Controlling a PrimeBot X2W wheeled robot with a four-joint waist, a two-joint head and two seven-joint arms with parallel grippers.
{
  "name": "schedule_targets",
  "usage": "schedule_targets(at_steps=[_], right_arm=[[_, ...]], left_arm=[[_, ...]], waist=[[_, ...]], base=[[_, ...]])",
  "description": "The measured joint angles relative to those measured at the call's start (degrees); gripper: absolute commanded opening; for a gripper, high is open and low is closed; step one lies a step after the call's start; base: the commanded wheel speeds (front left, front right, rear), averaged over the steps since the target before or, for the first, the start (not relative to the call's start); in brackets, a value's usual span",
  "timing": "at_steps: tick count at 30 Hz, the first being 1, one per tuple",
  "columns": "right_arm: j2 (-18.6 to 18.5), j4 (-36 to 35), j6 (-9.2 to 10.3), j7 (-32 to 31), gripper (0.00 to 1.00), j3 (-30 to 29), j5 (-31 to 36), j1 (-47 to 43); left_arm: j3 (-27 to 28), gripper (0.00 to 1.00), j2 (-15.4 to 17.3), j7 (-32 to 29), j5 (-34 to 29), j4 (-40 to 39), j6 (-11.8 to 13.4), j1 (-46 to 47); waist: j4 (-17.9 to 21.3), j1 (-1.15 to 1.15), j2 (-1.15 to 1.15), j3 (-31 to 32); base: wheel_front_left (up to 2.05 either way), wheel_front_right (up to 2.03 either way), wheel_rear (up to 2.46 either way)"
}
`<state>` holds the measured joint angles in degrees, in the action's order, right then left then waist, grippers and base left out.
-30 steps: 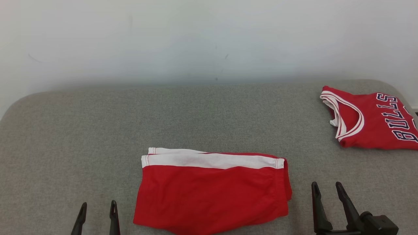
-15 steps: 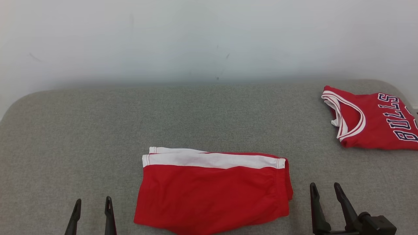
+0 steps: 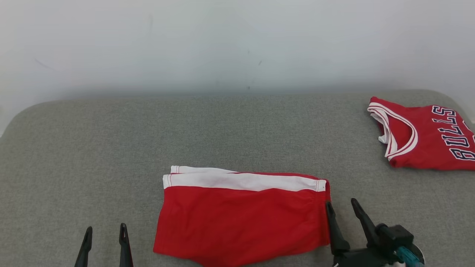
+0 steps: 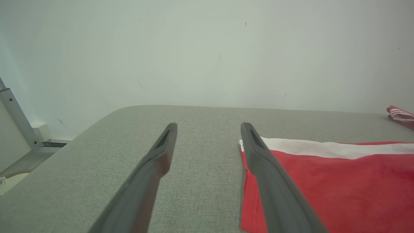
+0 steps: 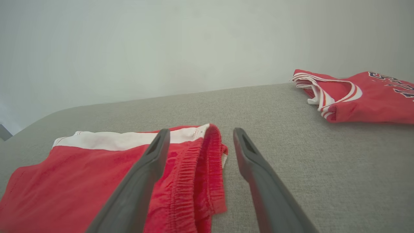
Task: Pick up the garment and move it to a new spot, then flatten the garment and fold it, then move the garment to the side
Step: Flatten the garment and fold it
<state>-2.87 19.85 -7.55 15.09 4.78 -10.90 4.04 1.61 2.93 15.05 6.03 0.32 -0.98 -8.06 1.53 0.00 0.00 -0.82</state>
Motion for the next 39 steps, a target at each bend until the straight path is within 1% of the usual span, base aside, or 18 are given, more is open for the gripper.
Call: schedule_targets(at_steps=[12,19,22,23,24,28,32,33,35,39], right_arm=[[-0.1,20.5,0.0,-1.4,1.0,-1.1,0.8,14.2],[0.0,32.3,0.0,-3.0,1.0,-1.8,-1.0,19.7],[-0.1,35.6,0.0,-3.8,1.0,-0.6,-4.4,21.2],[-0.1,35.6,0.0,-3.8,1.0,-0.6,-4.4,21.2],[0.0,36.5,0.0,-4.0,1.0,0.2,-5.9,21.7],[-0.1,38.3,0.0,-6.3,1.0,3.9,-13.3,22.6],[-0.3,37.6,0.01,-8.1,1.0,7.4,-21.9,22.7],[-0.4,37.4,0.01,-8.2,0.45,8.1,-23.0,22.7],[-0.4,37.8,0.01,-8.0,0.0,9.3,-23.9,22.7],[-1.1,39.4,0.0,-6.9,0.0,10.5,-25.0,23.3]], left_arm=[[-1.0,1.0,0.0,0.0,1.1,0.6,0.6,0.1],[-1.3,1.0,0.0,0.0,1.4,1.0,0.6,1.2],[-1.3,1.0,0.0,0.0,1.4,1.2,0.5,1.3],[-1.3,1.0,0.0,0.0,1.4,1.2,0.5,1.3],[-1.3,1.0,0.0,0.0,1.4,1.3,0.5,1.3],[-1.3,1.0,0.0,0.0,1.4,1.9,0.4,1.7],[-1.5,1.0,0.0,0.0,1.4,2.3,0.0,2.3],[-1.5,1.0,0.0,0.0,1.4,2.3,0.0,2.3],[-1.4,1.0,0.0,0.0,1.4,2.4,-0.1,2.3],[-1.0,1.0,0.0,0.0,1.2,2.8,-0.6,2.3]], waist=[[-1.8,0.0,0.0,-0.9],[-2.6,0.0,0.0,-2.4],[-2.8,0.0,0.01,-2.8],[-2.8,0.0,0.01,-2.8],[-2.9,0.0,0.0,-2.8],[-3.1,0.0,0.0,-2.9],[-3.3,0.0,0.0,-2.9],[-3.3,0.0,0.0,-2.9],[-3.2,0.0,0.0,-2.9],[-3.0,0.0,0.0,-2.4]], base=[[0.0,0.0,0.0],[0.0,0.0,0.0],[0.0,0.0,0.0],[0.0,0.0,0.0],[0.0,0.0,0.0],[0.0,0.0,0.0],[0.0,0.0,0.0],[0.0,0.0,0.0],[0.0,0.0,0.0],[0.0,0.0,0.0]])
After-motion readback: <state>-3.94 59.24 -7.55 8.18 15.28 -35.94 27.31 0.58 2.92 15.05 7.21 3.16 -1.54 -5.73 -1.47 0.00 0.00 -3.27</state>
